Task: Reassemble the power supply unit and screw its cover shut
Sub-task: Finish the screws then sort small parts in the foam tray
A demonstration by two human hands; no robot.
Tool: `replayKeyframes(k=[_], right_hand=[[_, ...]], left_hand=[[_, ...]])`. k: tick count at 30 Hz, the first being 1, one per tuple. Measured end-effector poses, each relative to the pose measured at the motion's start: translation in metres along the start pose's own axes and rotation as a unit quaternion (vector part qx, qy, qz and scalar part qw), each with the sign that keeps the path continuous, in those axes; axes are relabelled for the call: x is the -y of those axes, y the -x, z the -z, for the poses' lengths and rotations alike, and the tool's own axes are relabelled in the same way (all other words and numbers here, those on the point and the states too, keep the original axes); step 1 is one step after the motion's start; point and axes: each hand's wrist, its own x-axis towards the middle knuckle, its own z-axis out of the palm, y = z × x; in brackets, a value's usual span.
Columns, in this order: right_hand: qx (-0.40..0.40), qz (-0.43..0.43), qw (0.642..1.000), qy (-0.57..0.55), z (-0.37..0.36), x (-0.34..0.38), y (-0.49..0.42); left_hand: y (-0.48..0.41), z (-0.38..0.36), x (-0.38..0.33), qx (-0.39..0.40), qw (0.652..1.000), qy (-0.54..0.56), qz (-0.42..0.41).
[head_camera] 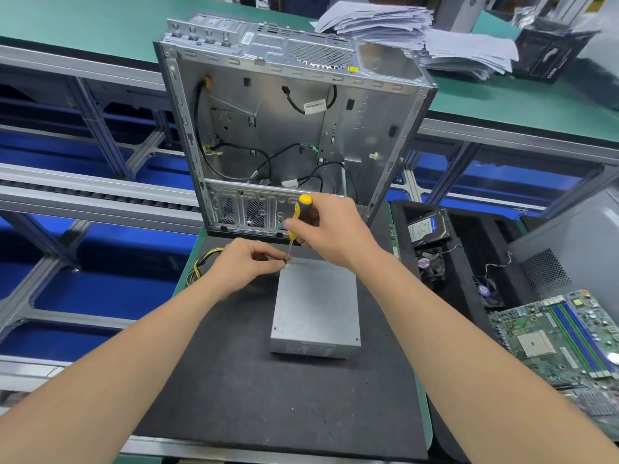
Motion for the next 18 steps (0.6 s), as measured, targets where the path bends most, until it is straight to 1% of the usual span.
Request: replayKeyframes(k=[2, 4, 6, 8, 10, 12, 13, 15, 16, 18], right_hand=[[-0.025, -0.013, 1.0, -0.008, -0.001, 0.002, 0.001], [-0.042, -0.015, 0.999, -0.01, -0.004, 0.005, 0.001], [-0.054, -0.016, 0.998, -0.008, -0.007, 0.005, 0.0], [-0.059, -0.008, 0.998, 0.011, -0.009, 0.005, 0.0], [-0.061, 0.022, 0.998, 0.022, -0.008, 0.007, -0.001], [-0.042, 0.078, 0.996, -0.01, -0.002, 0.009, -0.001], [-0.016, 0.109, 0.994, -0.017, 0.0, 0.009, -0.001], [0.037, 0.149, 0.988, 0.02, 0.003, 0.01, -0.001], [0.043, 0.154, 0.986, 0.05, 0.003, 0.009, -0.002], [0.009, 0.127, 0.988, 0.087, 0.0, 0.009, -0.005]], left_hand=[[0.001, -0.001, -0.001, -0.027, 0.999, -0.041, -0.018], [0.001, -0.003, -0.003, -0.063, 0.992, -0.097, -0.056], [0.0, -0.008, -0.007, -0.082, 0.983, -0.135, -0.089], [-0.001, -0.014, -0.01, -0.095, 0.977, -0.164, -0.096], [-0.001, -0.019, -0.011, -0.105, 0.975, -0.173, -0.093], [0.0, -0.019, -0.009, -0.107, 0.977, -0.162, -0.092], [0.001, -0.018, -0.008, -0.107, 0.978, -0.155, -0.091], [0.002, -0.017, -0.007, -0.108, 0.979, -0.151, -0.089], [0.003, -0.016, -0.007, -0.108, 0.978, -0.153, -0.09], [0.002, -0.016, -0.007, -0.106, 0.976, -0.164, -0.095]])
